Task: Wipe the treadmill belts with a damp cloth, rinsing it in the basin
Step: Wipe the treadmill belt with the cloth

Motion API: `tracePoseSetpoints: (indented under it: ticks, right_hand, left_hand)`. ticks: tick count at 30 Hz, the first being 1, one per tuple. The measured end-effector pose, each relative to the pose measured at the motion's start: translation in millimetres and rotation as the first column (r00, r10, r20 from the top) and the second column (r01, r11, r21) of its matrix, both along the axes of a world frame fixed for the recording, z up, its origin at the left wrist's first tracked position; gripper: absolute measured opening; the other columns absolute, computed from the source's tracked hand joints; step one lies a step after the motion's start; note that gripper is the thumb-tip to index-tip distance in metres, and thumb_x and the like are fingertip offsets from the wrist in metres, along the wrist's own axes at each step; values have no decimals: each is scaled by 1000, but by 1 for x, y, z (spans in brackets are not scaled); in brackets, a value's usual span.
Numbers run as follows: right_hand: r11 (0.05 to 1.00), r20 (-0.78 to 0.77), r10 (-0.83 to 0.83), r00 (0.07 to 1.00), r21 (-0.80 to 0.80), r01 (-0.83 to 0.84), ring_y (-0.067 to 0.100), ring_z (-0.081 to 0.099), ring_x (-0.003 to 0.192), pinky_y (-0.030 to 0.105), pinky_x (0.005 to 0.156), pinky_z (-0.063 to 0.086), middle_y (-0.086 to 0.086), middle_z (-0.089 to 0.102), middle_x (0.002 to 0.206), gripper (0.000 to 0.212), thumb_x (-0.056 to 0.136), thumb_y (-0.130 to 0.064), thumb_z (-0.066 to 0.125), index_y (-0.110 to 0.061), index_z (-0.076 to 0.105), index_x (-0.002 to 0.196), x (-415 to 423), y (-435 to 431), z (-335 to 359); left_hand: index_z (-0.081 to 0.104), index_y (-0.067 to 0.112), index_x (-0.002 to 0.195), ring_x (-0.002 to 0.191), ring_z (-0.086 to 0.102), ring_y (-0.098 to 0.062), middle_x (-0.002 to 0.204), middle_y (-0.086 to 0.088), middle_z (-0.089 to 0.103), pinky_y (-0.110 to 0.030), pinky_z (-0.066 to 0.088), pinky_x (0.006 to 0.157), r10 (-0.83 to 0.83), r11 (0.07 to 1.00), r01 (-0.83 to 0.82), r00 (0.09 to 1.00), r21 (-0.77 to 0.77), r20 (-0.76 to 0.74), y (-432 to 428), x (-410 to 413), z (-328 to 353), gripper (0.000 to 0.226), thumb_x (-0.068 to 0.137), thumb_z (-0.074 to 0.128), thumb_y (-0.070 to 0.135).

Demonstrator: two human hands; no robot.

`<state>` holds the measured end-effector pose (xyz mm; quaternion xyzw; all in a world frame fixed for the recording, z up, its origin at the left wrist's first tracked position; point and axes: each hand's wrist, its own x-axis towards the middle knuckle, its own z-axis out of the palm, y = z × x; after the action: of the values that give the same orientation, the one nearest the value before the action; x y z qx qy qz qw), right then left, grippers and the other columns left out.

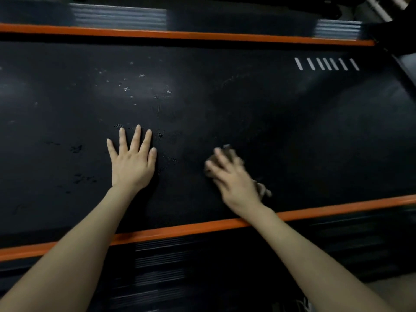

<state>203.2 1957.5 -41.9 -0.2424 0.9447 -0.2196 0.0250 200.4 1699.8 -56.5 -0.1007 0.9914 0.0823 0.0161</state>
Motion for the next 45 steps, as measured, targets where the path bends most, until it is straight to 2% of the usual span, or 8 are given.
tracePoseSetpoints:
  ticks: [6,11,16,24,30,34,39,45]
  right_hand:
    - [906,203,419,885,-33,-422,24,-6,145,40,116,-3,-11,8,154,45,97,-17,48,-28,42,140,5,19,15]
    - [902,348,412,842,-25,-431,13,-5,146,42,117,1,-14,13,156,46,95,-20,48,-35,42,138,-2,110,31]
    - [873,262,486,834,-90,-480,22,2,146,28,116,-3,-7,26,152,38,93,-20,49,-24,54,131,5,47,22]
    - [707,171,702,691,-54,-705,25,5,146,40,118,1,1,26,153,38,95,-27,46,-24,54,132,-1,9,13]
    - [827,88,551,830,77,-558,25,12,145,55,115,12,-2,27,153,45,91,-27,50,-34,46,135,-23,67,14]
    - [875,-71,484,872,34,-483,35,28,139,54,113,20,3,44,144,43,84,-37,62,-32,57,126,-23,6,-3]
    - [874,-118,484,867,106,-474,34,39,133,54,109,23,5,49,140,45,84,-44,52,-31,57,127,-71,-28,-5]
    - [999,-64,-30,998,41,33,38,29,137,53,113,22,3,40,147,41,91,-47,51,-29,56,129,-108,-60,-3]
  left_hand:
    - [19,26,151,146,-2,-31,160,0,11,-55,-5,114,-30,1000,30,999,7,-31,-7,2,2,52,101,22,42]
    - [20,25,151,146,-2,-32,159,-1,11,-55,-7,113,-30,999,31,999,12,-43,-6,3,0,53,101,22,42]
    - [20,24,151,146,-1,-35,159,-3,12,-57,-6,113,-18,1000,19,999,4,-47,-3,1,-2,52,102,23,41]
    - [20,27,151,146,-1,-32,159,-1,12,-54,-6,114,-37,999,37,998,4,-54,-7,3,1,51,101,23,42]
    - [21,26,151,146,0,-33,159,-1,13,-55,-6,114,-18,1000,18,998,-1,-63,-6,2,-1,52,101,23,42]
    - [21,26,151,146,2,-34,159,-2,14,-58,-3,114,-10,1000,8,998,-29,-55,-4,1,-3,53,101,18,43]
    - [27,28,149,146,8,-33,157,-2,21,-56,1,115,-24,1000,23,998,-21,-53,-7,1,-3,62,94,11,50]
    - [28,29,148,146,9,-32,157,-1,23,-55,1,115,-3,1000,2,998,-14,-60,-4,2,-1,62,93,10,52]
